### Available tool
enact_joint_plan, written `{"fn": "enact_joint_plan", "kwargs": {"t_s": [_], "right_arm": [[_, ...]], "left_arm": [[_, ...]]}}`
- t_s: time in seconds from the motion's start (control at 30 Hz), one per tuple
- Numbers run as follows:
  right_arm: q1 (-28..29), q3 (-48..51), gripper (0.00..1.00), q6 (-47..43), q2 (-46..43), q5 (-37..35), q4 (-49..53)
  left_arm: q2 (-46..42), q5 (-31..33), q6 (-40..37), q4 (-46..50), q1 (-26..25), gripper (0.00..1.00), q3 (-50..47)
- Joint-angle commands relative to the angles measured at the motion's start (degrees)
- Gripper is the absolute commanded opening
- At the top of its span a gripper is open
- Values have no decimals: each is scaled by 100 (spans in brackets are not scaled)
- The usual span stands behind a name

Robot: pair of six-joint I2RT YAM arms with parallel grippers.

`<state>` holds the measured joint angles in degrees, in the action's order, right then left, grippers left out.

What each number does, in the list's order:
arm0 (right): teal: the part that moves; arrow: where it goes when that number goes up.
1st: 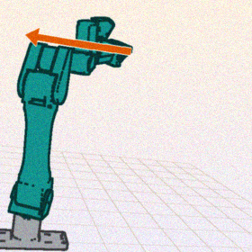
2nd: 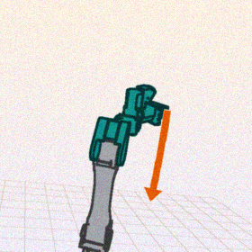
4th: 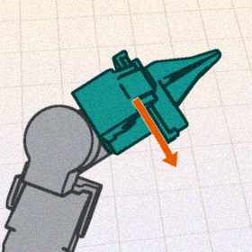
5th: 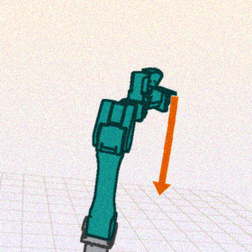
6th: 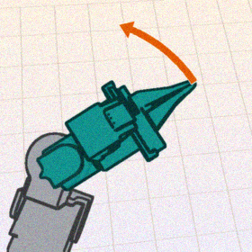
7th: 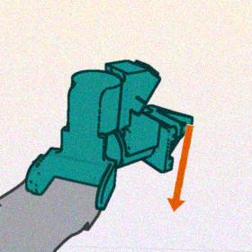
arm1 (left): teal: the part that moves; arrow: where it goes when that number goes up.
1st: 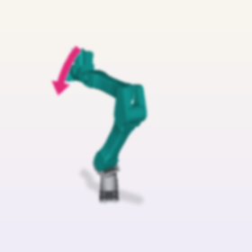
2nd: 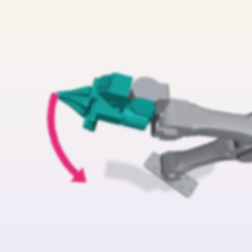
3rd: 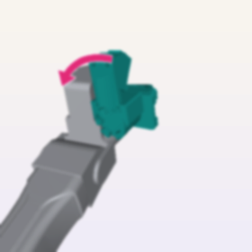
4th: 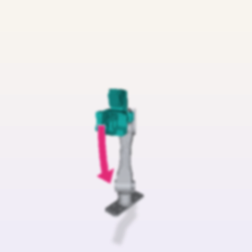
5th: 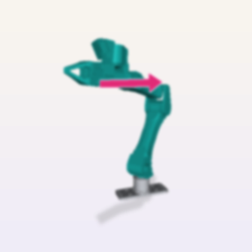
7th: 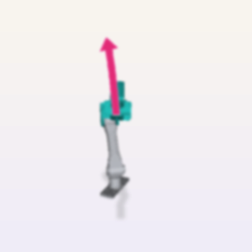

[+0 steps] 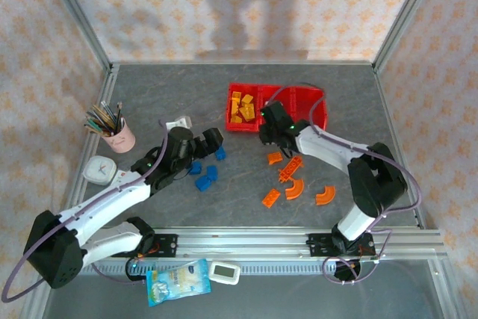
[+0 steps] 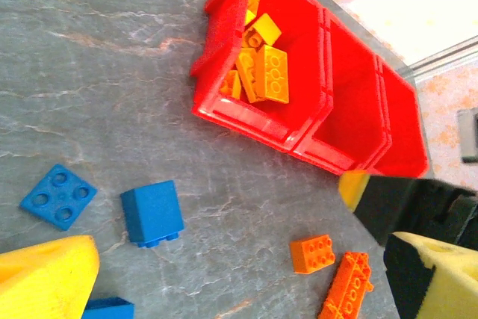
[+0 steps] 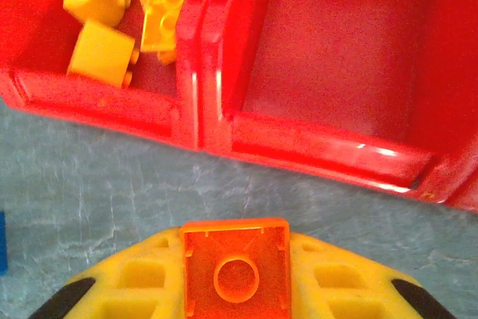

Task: Sort the legos into containers by color
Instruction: Pick up the lego from the center of the table, then place the lego in the container.

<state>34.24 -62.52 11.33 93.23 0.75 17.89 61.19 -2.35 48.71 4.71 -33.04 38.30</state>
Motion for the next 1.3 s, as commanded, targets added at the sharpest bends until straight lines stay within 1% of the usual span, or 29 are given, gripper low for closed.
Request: {"fn": "enact_joint_plan", "kwargs": {"t_s": [0.0,0.13,0.4,0.5,0.53,0.57,0.6,0.77,0.9,1.03,1.13,1.27], "right_arm": [[-203,-445,27,150,-77,-30,339],[-469,-994,27,160,410,-128,419],[-841,-2086,27,182,1646,-345,347],[-931,-2497,31,156,2044,-453,459],[-943,-2612,34,137,2111,-523,499],[-945,-2695,40,131,2136,-565,528],[-945,-2729,43,118,2114,-563,531],[-950,-2633,47,121,1815,-586,525],[-945,-2378,48,110,1413,-357,516],[-939,-1846,50,264,843,-223,551],[-915,-1338,52,340,401,66,545],[-802,-754,55,412,-96,133,678]], "left_arm": [[246,-162,-187,-274,-55,99,301],[568,-275,-247,-587,-47,99,505],[1151,-279,-463,-737,-37,99,961],[1275,-301,-518,-709,-38,99,1056],[1298,-316,-537,-701,-36,99,1071],[1320,-319,-553,-691,-36,99,1095],[1321,-335,-576,-682,-38,99,1115],[1287,-322,-652,-559,-31,99,1193],[1213,-329,-660,-520,-33,99,1177],[1118,-419,-661,-385,-36,99,1170],[996,-516,-596,-383,-52,99,999],[794,-587,-513,-293,-76,99,734]]}}
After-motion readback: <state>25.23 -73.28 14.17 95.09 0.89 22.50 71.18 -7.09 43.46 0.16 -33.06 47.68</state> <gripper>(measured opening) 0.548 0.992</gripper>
